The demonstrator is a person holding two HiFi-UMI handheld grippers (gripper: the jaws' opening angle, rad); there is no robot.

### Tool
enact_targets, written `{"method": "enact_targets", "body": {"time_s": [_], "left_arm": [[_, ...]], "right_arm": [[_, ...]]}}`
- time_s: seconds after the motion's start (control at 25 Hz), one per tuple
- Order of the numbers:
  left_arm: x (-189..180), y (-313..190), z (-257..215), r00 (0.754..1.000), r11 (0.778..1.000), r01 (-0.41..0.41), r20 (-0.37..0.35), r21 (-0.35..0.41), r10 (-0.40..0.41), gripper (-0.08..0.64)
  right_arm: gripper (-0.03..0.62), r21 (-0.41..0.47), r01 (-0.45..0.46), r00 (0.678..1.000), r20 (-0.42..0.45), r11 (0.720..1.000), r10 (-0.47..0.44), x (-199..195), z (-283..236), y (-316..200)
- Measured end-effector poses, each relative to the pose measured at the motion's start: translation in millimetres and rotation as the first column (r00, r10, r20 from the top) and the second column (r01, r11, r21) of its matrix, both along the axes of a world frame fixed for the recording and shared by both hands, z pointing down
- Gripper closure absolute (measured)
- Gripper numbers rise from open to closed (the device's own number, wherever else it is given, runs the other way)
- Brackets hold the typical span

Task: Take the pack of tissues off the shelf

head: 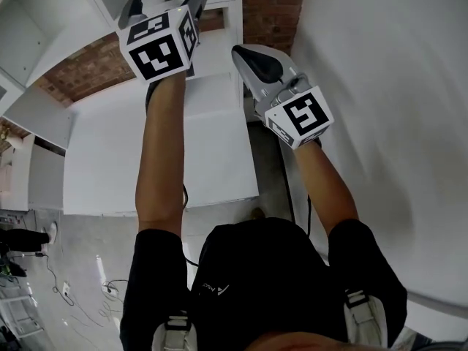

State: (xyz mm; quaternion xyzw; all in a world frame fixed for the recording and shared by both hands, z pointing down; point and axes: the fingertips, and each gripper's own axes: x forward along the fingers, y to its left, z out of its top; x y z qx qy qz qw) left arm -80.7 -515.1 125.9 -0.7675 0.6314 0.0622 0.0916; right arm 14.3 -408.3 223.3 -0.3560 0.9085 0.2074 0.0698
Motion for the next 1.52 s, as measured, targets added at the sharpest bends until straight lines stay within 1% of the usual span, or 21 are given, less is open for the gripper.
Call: {"method": "enact_targets", "body": {"time_s": [0.16,0.32,0.44,0.72,0.84,0.92,0.96,1.08,1.24,1.36,1.52], "left_arm": [[2.1,-26.1,-6.1,0.998,0.998,0.058,0.02,-0.028,-0.057,0.037],[-2.7,-49.5,-4.5,0.995,0.994,0.095,0.03,-0.063,-0.093,0.035],[-3.3,-63.6,-1.2,0.994,0.991,0.101,0.039,-0.089,-0.098,0.035],[4.0,-94.3,14.4,0.995,0.981,0.088,0.064,-0.171,-0.078,0.035],[1.0,-99.6,16.8,0.988,0.975,0.134,0.099,-0.18,-0.118,0.035],[-2.7,-100.8,15.6,0.984,0.97,0.162,0.105,-0.179,-0.145,0.038],[-4.0,-100.9,15.6,0.982,0.968,0.171,0.106,-0.182,-0.154,0.055],[-9.8,-99.1,16.1,0.975,0.962,0.206,0.123,-0.181,-0.185,0.144],[-14.1,-96.4,16.1,0.97,0.961,0.222,0.14,-0.164,-0.2,0.208],[-14.8,-94.6,16.7,0.969,0.963,0.221,0.146,-0.154,-0.199,0.231],[-19.0,-90.9,13.8,0.97,0.964,0.224,0.13,-0.141,-0.206,0.245]], "right_arm": [[0.591,-0.011,0.011,1.0,-0.001,1.0,-0.011,7.5,2.7,-13.9],[0.591,-0.011,0.011,1.0,0.005,1.0,-0.011,10.8,2.3,-23.1],[0.591,-0.012,0.009,1.0,0.002,1.0,-0.009,12.7,4.9,-27.7],[0.591,-0.019,0.007,1.0,0.014,1.0,-0.007,20.3,12.1,-33.4],[0.591,-0.021,0.006,1.0,0.02,1.0,-0.005,25.8,13.5,-34.9],[0.591,-0.024,0.006,1.0,0.026,1.0,-0.006,28.6,14.7,-36.6],[0.591,-0.025,0.007,1.0,0.029,1.0,-0.007,29.4,15.2,-37.0],[0.591,-0.023,0.011,0.999,0.034,1.0,-0.01,29.8,15.8,-36.2],[0.591,-0.022,0.013,0.999,0.036,1.0,-0.012,28.5,17.7,-35.8],[0.591,-0.028,0.012,0.999,0.04,1.0,-0.011,28.2,20.5,-36.1],[0.591,-0.028,0.01,0.999,0.043,1.0,-0.009,26.4,20.1,-34.0]]}}
